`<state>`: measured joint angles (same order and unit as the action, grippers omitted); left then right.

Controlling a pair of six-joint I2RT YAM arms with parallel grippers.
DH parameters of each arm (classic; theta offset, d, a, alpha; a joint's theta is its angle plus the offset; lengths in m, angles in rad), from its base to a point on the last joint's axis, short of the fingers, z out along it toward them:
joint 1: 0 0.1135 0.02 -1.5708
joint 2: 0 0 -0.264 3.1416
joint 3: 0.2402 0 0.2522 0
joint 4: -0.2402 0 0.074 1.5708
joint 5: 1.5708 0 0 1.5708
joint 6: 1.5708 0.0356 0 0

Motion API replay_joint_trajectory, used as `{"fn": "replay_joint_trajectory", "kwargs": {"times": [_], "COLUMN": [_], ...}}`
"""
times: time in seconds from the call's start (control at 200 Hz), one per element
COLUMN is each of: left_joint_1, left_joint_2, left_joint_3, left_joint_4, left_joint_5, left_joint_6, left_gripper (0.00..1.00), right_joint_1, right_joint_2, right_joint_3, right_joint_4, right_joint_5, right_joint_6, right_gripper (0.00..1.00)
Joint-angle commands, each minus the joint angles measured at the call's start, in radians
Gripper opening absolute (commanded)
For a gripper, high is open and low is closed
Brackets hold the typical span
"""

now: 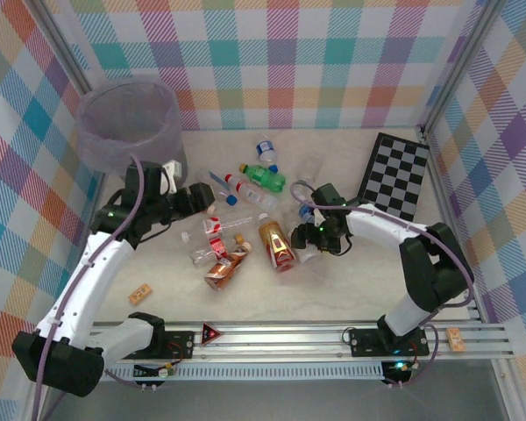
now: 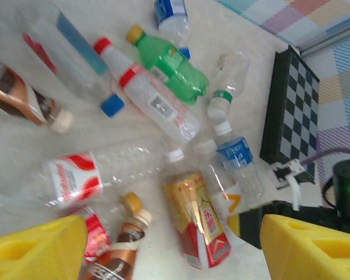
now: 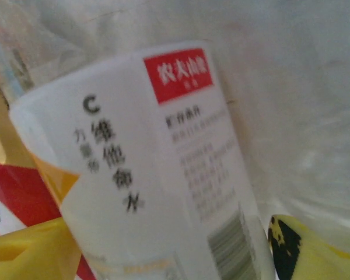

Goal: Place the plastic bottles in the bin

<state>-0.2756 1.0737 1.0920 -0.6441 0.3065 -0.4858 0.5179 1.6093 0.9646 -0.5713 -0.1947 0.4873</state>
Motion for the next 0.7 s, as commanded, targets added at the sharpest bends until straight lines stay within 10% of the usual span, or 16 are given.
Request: {"fn": "replay_joint_trajectory", "kwargs": {"times": [0.0, 0.69], "left_joint_1": [-0.041, -0.174], "left_joint_2": [-0.015, 0.071], "left_joint_3": [-0.063, -0.15], "left_joint_4": [0.129, 0.431], "left_joint_5": [0.014, 0.055], "left_joint_6": [-0.123, -0.309], "left_gripper": [0.78, 0.81], "right_joint_1": [0.005, 0.007], "right_joint_2": [0.035, -0.177], "right_joint_3": [0.028, 0.022], "right_joint_4": [0.018, -0.077], "right_joint_5": [-0.011, -0.055], "right_joint_6": [0.01, -0.053], "right_gripper": [0.81, 0.64]}}
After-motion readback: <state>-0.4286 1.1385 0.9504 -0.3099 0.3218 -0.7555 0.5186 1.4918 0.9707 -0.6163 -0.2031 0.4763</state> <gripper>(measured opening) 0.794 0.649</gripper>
